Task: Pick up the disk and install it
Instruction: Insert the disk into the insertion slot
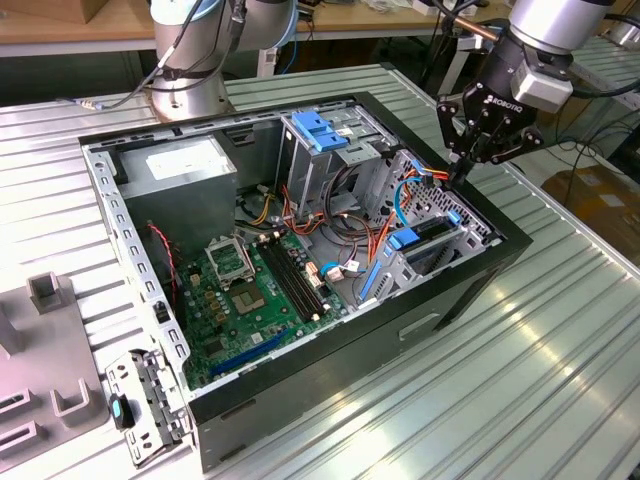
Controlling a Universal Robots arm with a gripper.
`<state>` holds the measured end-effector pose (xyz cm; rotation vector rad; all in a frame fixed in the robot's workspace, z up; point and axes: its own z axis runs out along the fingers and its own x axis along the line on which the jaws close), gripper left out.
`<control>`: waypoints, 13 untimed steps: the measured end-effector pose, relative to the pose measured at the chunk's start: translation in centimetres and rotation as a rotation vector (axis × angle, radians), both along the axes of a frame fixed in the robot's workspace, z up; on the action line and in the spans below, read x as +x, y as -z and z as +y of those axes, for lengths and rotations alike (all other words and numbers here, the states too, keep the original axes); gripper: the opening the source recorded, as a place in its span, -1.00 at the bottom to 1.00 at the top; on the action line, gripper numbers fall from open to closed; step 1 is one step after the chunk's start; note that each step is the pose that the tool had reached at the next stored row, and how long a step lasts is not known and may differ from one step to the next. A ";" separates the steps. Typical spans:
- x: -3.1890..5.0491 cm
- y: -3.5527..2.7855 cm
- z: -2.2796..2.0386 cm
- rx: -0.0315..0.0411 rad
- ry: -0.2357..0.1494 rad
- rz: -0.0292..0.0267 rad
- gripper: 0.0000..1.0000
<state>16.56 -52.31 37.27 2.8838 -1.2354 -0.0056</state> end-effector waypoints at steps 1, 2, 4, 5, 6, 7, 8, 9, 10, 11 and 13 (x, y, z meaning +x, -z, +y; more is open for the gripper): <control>-0.01 0.00 0.00 0.0000 0.001 0.0000 -0.66; -0.06 0.00 0.00 0.0000 0.005 0.0000 -0.66; -0.09 0.04 0.00 -0.0001 0.028 0.0000 -0.66; -0.09 0.08 0.00 -0.0002 0.044 0.0000 -0.66; -0.09 0.12 0.00 -0.0001 0.059 0.0000 -0.66; -0.09 0.16 0.00 0.0000 0.073 0.0000 -0.66; -0.15 0.19 0.00 -0.0001 0.079 0.0001 -0.66; -0.25 0.22 -0.01 0.0001 0.079 0.0001 -0.66; -0.37 0.23 -0.01 0.0000 0.078 0.0001 -0.66; -0.55 0.23 -0.01 -0.0001 0.078 0.0001 -0.66; -1.24 0.26 -0.04 -0.0001 0.078 0.0001 -0.66</control>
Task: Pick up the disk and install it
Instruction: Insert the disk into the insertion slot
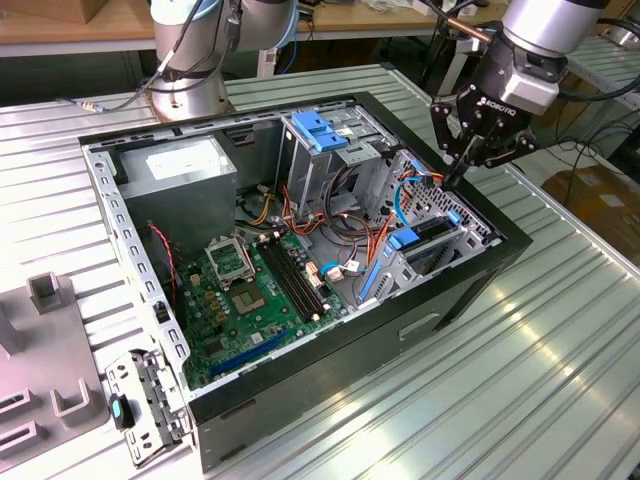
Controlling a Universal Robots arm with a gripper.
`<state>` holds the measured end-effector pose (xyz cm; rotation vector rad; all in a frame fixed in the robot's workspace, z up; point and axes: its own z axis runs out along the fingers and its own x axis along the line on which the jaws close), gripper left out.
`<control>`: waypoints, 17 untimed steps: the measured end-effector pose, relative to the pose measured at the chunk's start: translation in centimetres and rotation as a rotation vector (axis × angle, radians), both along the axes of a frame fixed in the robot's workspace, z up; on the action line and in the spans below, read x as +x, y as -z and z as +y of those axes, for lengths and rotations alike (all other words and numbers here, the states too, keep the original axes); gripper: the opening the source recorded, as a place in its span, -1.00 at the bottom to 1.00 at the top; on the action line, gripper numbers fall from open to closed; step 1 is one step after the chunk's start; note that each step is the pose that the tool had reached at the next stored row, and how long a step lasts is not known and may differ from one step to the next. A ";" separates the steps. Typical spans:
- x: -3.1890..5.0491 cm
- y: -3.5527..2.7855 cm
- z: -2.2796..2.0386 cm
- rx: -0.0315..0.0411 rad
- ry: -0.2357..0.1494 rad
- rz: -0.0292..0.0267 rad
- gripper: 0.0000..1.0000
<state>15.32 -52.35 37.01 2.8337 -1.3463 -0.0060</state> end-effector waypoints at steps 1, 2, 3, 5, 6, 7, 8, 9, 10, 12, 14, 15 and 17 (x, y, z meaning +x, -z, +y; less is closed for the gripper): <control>-0.29 0.03 -0.03 0.0001 0.000 0.0000 -0.66; -0.48 0.04 -0.04 0.0001 0.000 0.0000 -0.66; -0.58 0.10 -0.05 0.0003 0.003 0.0000 -0.66; -0.59 0.16 -0.04 0.0000 0.025 0.0000 -0.66; -0.59 0.21 -0.04 0.0000 0.040 0.0000 -0.66; -0.60 0.26 -0.04 -0.0001 0.061 0.0000 -0.66; -0.60 0.31 -0.04 -0.0001 0.079 0.0000 -0.66; -0.60 0.39 -0.04 0.0000 0.109 0.0000 -0.66; -0.60 0.44 -0.04 -0.0001 0.125 0.0000 -0.66; -0.60 0.53 -0.04 -0.0002 0.162 0.0000 -0.66; -0.60 0.65 -0.04 -0.0001 0.211 0.0000 -0.66; -0.63 0.68 -0.04 -0.0008 0.221 0.0000 -0.66; -0.83 0.68 -0.04 -0.0011 0.221 -0.0001 -0.66</control>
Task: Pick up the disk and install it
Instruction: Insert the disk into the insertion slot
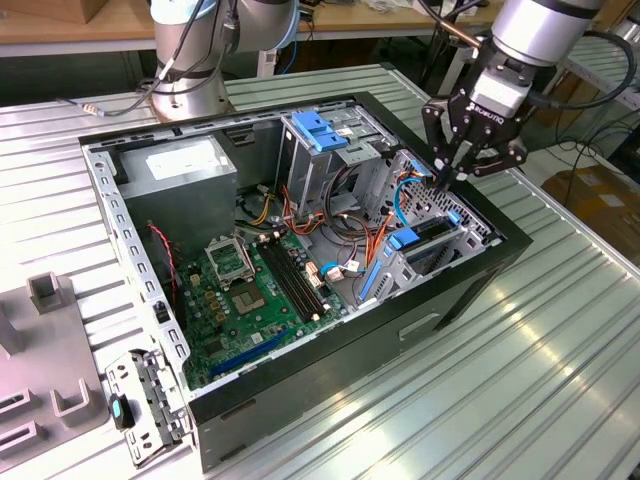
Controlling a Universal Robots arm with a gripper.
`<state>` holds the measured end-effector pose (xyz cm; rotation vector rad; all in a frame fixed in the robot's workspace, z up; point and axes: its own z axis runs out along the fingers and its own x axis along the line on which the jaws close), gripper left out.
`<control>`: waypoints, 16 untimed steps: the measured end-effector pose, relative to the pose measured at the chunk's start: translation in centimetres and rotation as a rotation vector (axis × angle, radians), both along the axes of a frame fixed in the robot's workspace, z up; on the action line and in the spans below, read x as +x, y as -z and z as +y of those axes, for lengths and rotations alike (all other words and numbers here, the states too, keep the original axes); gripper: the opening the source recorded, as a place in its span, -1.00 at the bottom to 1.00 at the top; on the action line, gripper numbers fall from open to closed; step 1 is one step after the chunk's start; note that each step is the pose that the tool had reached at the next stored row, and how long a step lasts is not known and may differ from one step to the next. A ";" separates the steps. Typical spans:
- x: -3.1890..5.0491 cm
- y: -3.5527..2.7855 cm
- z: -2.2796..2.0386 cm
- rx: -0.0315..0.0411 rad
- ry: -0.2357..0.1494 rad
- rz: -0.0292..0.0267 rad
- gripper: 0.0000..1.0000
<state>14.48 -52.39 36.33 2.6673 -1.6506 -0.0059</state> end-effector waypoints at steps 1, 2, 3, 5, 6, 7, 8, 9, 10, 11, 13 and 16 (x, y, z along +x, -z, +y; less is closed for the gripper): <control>-0.09 0.01 0.00 0.0001 0.000 0.0000 -0.66; -0.12 0.02 0.04 0.0000 0.002 0.0000 -0.66; -0.12 0.05 0.04 -0.0001 0.018 0.0002 -0.66; -0.13 0.10 0.04 -0.0001 0.051 0.0005 -0.66; -0.13 0.12 0.04 -0.0002 0.065 0.0006 -0.66; -0.13 0.14 0.05 -0.0001 0.077 0.0006 -0.66; -0.13 0.17 0.05 -0.0001 0.094 0.0006 -0.66; -0.13 0.19 0.05 -0.0001 0.105 0.0006 -0.66; -0.14 0.21 0.05 -0.0001 0.119 0.0006 -0.66; -0.21 0.23 0.05 0.0001 0.127 0.0006 -0.66; -0.62 0.23 0.04 0.0001 0.132 0.0006 -0.66; -1.11 0.28 0.04 -0.0001 0.153 0.0006 -0.66</control>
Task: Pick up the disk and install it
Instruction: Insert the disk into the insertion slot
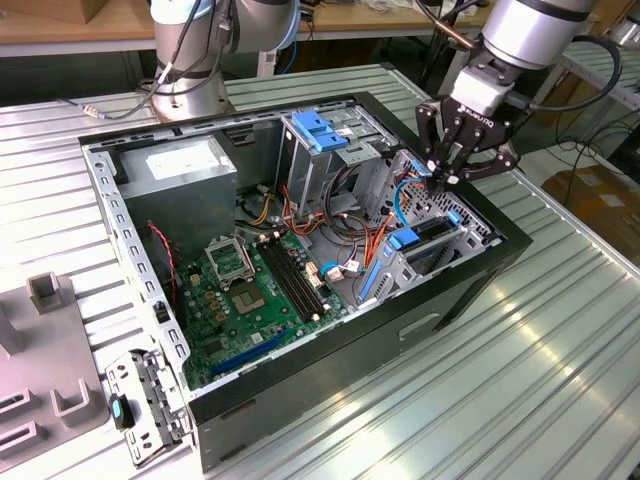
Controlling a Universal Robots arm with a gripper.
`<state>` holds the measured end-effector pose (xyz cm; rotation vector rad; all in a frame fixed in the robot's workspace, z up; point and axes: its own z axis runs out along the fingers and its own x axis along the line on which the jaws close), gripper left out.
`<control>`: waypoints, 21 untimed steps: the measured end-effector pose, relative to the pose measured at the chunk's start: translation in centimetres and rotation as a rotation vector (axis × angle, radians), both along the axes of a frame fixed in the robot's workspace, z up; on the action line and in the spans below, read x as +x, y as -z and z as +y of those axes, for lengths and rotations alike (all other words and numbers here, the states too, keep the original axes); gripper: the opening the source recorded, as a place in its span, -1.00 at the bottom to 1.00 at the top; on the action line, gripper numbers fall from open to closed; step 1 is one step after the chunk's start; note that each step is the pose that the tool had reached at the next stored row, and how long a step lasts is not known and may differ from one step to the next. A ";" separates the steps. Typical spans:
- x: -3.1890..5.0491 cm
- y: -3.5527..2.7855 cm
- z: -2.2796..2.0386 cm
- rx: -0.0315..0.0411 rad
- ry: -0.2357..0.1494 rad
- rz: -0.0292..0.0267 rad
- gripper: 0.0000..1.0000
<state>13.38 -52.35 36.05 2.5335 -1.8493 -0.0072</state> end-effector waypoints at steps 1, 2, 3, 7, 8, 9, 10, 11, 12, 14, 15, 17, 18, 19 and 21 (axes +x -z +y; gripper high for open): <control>0.00 0.05 0.00 0.0000 0.038 0.0000 -0.66; 0.00 0.09 0.00 0.0000 0.059 0.0000 -0.66; 0.00 0.12 0.00 0.0001 0.075 0.0000 -0.66; -0.01 0.24 0.00 0.0001 0.138 0.0001 -0.66; 0.00 0.29 -0.01 0.0001 0.155 0.0001 -0.66; 0.00 0.33 -0.07 0.0001 0.164 0.0001 -0.66; 0.00 0.34 -0.20 0.0001 0.166 0.0000 -0.66; 0.00 0.36 -0.54 0.0001 0.167 0.0001 -0.66; 0.00 0.36 -0.99 0.0000 0.167 0.0001 -0.66; -0.01 0.44 -1.34 0.0000 0.187 0.0001 -0.66; -0.01 0.47 -1.35 -0.0003 0.210 0.0001 -0.66; -0.01 0.53 -1.35 -0.0002 0.247 0.0000 -0.66; -0.17 0.57 -1.35 0.0001 0.255 0.0001 -0.66; -0.33 0.57 -1.40 -0.0001 0.255 0.0001 -0.66; -0.52 0.58 -1.53 0.0000 0.251 0.0001 -0.66</control>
